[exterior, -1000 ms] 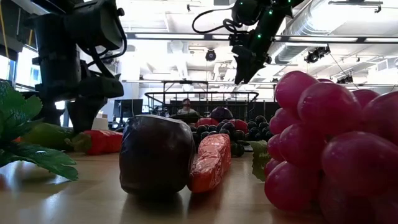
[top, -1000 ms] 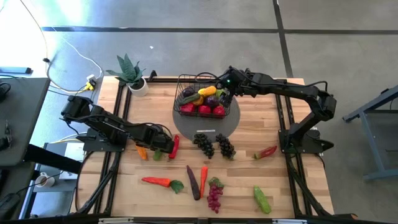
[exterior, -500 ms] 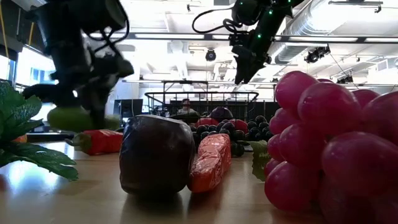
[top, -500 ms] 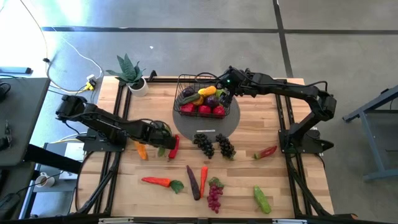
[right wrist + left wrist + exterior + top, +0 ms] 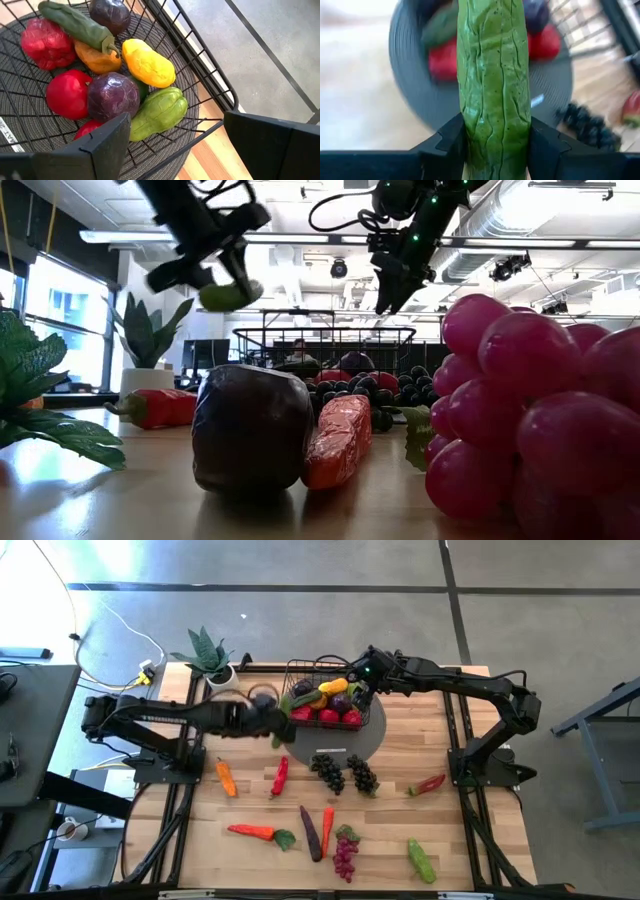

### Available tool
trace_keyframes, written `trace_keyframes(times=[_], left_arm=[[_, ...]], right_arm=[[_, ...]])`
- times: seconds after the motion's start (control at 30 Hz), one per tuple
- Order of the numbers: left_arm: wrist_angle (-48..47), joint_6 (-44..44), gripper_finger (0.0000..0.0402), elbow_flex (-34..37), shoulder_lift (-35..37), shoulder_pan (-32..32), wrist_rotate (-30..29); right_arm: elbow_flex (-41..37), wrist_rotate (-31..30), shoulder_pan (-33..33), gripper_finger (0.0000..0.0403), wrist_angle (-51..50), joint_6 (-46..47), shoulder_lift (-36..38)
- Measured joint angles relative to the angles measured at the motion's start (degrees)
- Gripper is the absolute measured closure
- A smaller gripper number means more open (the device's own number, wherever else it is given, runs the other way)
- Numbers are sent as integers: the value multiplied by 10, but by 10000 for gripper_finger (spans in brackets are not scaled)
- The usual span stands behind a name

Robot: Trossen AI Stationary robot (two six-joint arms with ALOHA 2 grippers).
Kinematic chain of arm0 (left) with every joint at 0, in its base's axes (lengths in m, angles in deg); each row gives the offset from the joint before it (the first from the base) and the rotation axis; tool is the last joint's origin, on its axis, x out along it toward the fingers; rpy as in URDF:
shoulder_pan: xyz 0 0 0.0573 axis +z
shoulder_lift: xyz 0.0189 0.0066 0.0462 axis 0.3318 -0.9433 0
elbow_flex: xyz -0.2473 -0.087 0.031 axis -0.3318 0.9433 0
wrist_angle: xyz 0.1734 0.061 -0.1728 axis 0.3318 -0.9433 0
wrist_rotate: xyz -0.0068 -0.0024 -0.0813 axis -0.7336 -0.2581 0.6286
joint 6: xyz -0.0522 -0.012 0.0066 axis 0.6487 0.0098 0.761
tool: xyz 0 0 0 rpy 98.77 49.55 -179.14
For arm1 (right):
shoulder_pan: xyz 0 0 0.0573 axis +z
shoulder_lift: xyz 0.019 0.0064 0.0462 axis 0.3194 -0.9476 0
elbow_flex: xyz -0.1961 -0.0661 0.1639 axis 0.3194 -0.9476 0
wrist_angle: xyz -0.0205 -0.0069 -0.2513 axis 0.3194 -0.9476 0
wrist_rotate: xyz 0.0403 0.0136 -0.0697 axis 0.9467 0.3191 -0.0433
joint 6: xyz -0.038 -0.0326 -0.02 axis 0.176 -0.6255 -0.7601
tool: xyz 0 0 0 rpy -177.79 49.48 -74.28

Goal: Build produce basket
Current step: Put the green cucumber into the wire basket

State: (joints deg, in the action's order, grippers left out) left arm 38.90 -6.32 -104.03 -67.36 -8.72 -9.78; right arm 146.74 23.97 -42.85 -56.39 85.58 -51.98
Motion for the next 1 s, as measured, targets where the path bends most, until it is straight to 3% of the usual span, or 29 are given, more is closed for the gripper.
trace_keyframes(times=[0.23,0.6,1.0], left_arm=[[28,-148,257,-57,0,88,11],[149,-370,256,-74,-9,218,103],[248,-547,250,-73,-100,270,160]], right_arm=[[0,0,0,100,2,41,1],[0,4,13,100,-39,156,1],[0,5,63,100,-111,311,1]])
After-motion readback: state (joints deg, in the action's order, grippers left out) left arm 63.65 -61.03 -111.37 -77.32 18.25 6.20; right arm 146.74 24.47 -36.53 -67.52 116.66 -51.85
